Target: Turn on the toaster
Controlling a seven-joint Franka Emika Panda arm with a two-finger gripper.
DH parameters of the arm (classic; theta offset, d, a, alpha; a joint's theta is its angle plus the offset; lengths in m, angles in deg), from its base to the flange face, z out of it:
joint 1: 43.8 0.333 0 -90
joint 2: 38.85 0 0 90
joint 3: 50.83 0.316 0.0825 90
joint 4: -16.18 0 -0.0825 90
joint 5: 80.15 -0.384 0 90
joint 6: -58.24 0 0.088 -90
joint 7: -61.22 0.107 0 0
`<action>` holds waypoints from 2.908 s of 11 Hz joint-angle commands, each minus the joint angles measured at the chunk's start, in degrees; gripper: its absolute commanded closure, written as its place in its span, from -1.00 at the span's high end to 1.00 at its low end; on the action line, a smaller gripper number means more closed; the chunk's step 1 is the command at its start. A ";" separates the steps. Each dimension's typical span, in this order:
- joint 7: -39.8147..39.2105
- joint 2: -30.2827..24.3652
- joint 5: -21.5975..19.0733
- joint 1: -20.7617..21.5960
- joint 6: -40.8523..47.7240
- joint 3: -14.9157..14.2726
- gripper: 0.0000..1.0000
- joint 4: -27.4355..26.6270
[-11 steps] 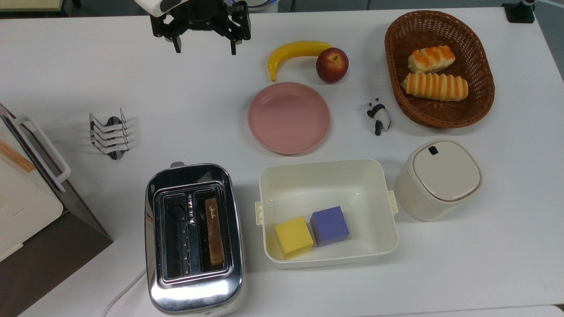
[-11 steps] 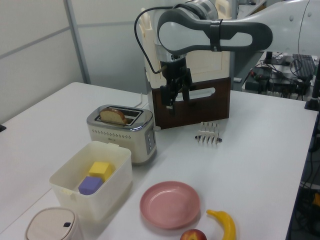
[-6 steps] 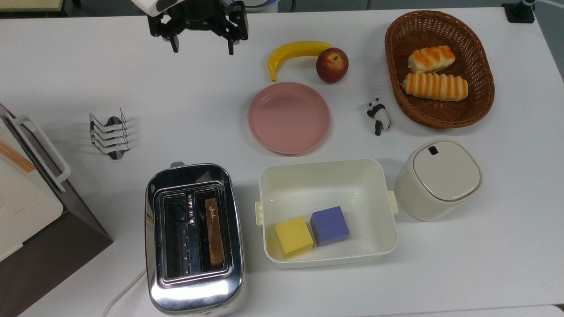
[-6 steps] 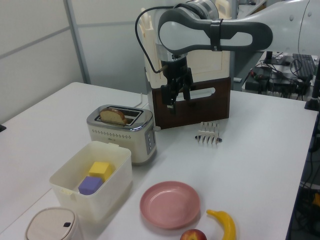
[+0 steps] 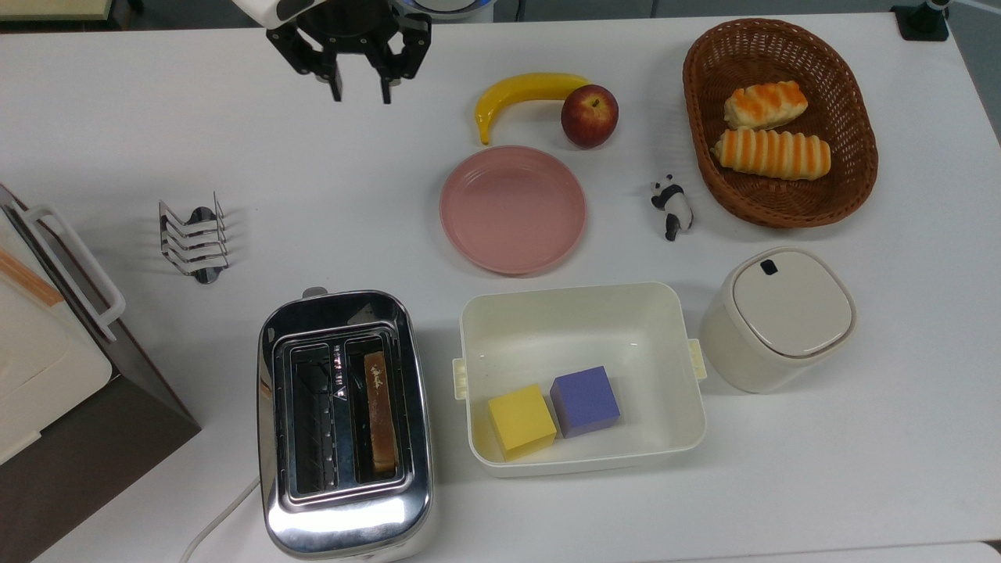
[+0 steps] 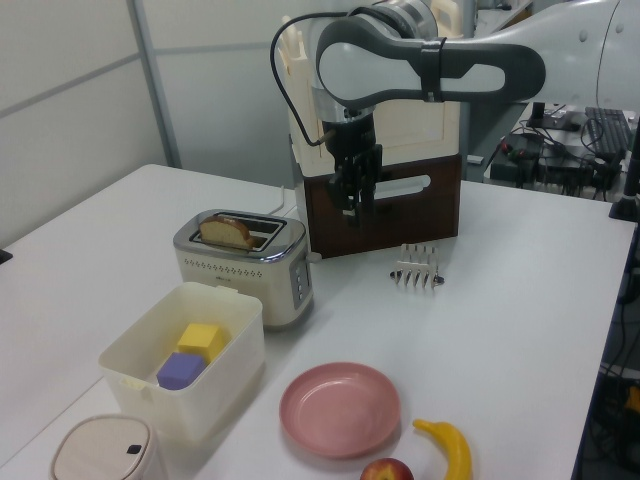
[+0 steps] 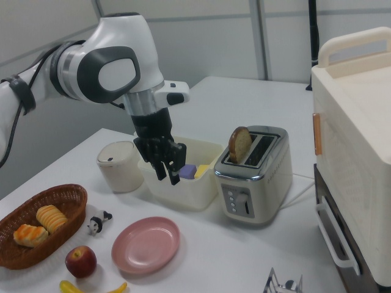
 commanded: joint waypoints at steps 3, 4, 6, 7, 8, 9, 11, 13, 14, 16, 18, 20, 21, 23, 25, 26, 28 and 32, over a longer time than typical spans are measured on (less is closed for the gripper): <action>-0.77 -1.97 0.05 0.29 -0.29 -0.34 -1.00 -2.11; -0.86 -1.97 0.05 0.29 -0.21 -0.34 -1.00 -2.11; -0.77 -1.88 -0.04 0.29 -0.38 -0.34 -1.00 -2.11; -0.95 -1.62 -0.04 0.38 -0.56 -0.34 -1.00 -2.11; -1.47 -1.27 -0.04 0.38 -0.65 -0.34 -1.00 -1.94; -1.91 -1.27 -0.04 0.29 -1.08 -0.34 -1.00 -1.94; -2.09 -0.31 0.05 0.20 -4.06 -0.43 -1.00 -1.94; -2.79 1.19 0.31 0.20 -5.56 -0.52 -1.00 -1.85; -2.97 1.28 0.32 0.12 -5.66 -0.52 -1.00 -1.85; -4.28 1.81 0.14 -1.37 -8.18 -0.52 -1.00 -1.76; -4.81 3.64 0.31 -2.69 -14.33 -0.52 -1.00 -1.76; -4.90 5.67 0.32 -3.66 -19.25 -0.52 -1.00 -1.76; -4.90 6.72 0.32 -4.10 -21.54 -0.52 -1.00 -1.76; -4.90 8.13 0.66 -4.36 -24.10 -0.52 -1.00 -1.76; -4.99 10.23 0.84 -4.72 -26.47 -0.52 -1.00 -1.85; -4.99 11.73 1.02 -4.72 -28.23 -0.60 -1.00 -1.76; -5.17 13.84 1.11 -4.72 -31.75 -0.60 -1.00 -1.85; -5.69 16.39 1.11 -4.72 -32.11 -0.60 -1.00 -1.85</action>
